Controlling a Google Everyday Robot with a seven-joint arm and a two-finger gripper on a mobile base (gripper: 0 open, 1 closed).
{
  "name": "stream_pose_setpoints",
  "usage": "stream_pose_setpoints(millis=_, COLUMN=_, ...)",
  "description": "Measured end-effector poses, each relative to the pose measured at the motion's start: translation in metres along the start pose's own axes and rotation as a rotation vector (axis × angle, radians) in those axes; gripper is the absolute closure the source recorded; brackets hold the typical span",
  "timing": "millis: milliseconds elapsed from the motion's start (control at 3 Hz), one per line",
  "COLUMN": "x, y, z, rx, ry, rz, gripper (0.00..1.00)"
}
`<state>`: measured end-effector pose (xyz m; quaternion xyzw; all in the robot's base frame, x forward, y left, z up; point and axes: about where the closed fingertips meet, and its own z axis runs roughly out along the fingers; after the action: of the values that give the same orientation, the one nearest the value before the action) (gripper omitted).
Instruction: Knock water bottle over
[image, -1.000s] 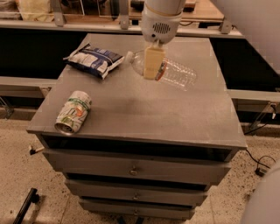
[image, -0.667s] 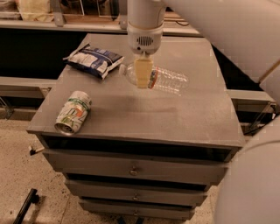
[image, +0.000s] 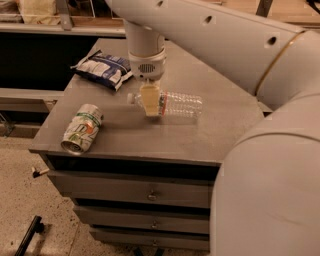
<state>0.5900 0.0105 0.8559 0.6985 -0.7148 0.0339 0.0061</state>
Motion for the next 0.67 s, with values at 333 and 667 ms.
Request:
stream_pose_setpoints(millis=333, x=-0.0102, y=-0.0014, z=0.0173, rx=-0.020, ry=0.051, rz=0.008, gripper=0.62)
stream_pose_setpoints(millis=667, x=-0.0165, y=-0.0073, z=0.0203, rx=0.000, ry=0.034, rz=0.008, gripper=0.30)
